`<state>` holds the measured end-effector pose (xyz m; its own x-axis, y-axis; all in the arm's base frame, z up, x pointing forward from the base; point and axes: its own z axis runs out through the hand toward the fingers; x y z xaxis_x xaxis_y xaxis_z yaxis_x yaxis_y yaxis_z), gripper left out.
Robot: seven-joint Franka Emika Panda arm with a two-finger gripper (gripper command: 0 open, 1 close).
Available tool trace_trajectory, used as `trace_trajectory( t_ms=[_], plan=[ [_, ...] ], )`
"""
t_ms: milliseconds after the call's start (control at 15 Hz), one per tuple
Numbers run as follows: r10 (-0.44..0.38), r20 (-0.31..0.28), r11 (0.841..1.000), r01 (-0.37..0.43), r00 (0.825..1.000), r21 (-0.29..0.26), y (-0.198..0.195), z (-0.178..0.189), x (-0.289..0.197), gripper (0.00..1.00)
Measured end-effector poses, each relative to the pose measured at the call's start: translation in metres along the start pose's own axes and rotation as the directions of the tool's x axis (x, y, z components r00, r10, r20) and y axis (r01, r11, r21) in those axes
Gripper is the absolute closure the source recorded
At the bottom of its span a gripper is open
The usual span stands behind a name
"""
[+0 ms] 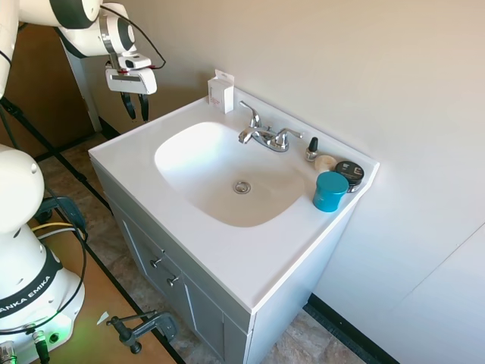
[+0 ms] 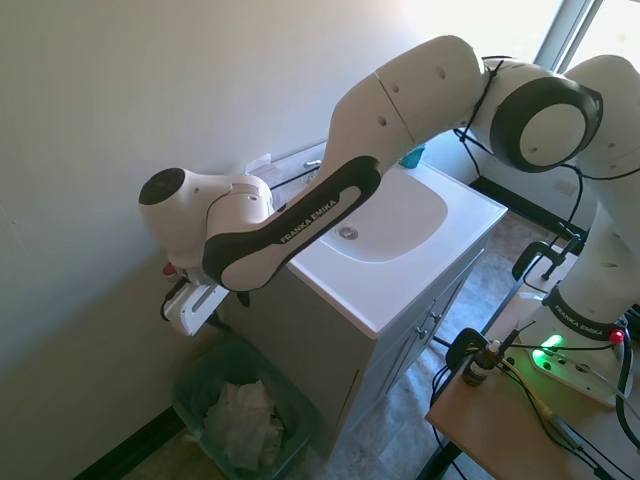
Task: Throw the tissue in the trash bin
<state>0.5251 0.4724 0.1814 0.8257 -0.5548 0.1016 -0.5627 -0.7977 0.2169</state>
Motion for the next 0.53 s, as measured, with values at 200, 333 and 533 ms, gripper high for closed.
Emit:
trace_trajectory(
  t_ms=[200, 333, 533],
  plan=[
    [0.008, -0.026, 0.999, -0.006, 1.0, 0.049, 0.016, -0.05, 0.005, 0.0],
    [0.019, -0.041, 0.997, -0.015, 0.999, 0.079, 0.038, -0.082, 0.01, 0.0],
    [0.053, -0.056, 0.993, -0.047, 0.997, 0.111, 0.081, -0.119, 0.026, 0.0]
  ],
)
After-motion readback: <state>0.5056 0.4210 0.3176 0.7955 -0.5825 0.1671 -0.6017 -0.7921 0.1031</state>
